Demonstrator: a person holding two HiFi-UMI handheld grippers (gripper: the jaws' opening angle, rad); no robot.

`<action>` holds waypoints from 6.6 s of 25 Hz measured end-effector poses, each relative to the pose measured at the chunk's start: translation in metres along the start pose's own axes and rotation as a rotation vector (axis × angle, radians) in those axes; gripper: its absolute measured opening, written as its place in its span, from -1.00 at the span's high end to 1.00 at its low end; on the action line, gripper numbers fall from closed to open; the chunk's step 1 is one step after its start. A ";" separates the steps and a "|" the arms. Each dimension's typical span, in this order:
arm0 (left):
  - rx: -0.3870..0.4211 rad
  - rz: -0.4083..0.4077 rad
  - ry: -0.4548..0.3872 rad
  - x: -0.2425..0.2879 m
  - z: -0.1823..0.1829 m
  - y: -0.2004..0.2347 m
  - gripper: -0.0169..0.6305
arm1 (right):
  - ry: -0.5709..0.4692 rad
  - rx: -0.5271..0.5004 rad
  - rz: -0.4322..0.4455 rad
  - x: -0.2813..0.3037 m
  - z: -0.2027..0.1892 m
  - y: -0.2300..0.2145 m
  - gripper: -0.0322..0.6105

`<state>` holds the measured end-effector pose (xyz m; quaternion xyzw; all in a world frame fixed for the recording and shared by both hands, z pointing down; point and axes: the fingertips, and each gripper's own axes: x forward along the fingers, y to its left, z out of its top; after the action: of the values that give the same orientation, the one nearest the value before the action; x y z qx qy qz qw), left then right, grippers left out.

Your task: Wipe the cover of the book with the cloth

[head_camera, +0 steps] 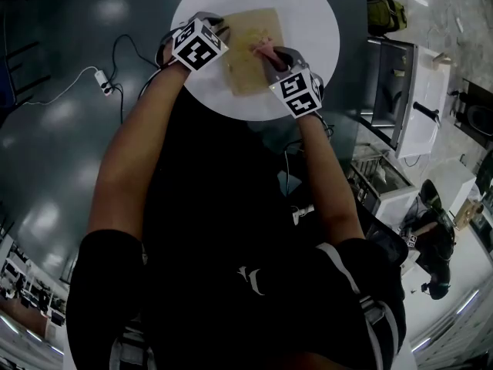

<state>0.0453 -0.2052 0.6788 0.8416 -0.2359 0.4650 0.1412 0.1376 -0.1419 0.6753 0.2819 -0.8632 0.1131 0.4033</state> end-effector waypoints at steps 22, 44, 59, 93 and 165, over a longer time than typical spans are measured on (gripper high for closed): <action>0.007 0.013 -0.009 0.000 0.001 -0.003 0.72 | 0.018 0.141 0.050 -0.079 -0.056 0.061 0.79; 0.011 0.029 -0.034 0.000 -0.001 -0.003 0.76 | -0.054 0.075 -0.021 0.065 0.082 -0.046 0.79; 0.015 0.026 -0.038 -0.002 -0.001 -0.001 0.75 | -0.032 0.057 -0.019 0.030 0.039 0.004 0.79; 0.041 0.037 -0.042 -0.002 -0.001 -0.004 0.79 | -0.228 0.245 -0.015 -0.012 0.095 -0.011 0.79; -0.058 0.013 -0.021 -0.031 -0.058 0.014 0.67 | 0.011 0.130 0.000 0.088 0.109 0.007 0.79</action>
<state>-0.0177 -0.1825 0.6834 0.8404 -0.2564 0.4498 0.1601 0.0190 -0.2171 0.6716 0.3070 -0.8518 0.1703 0.3888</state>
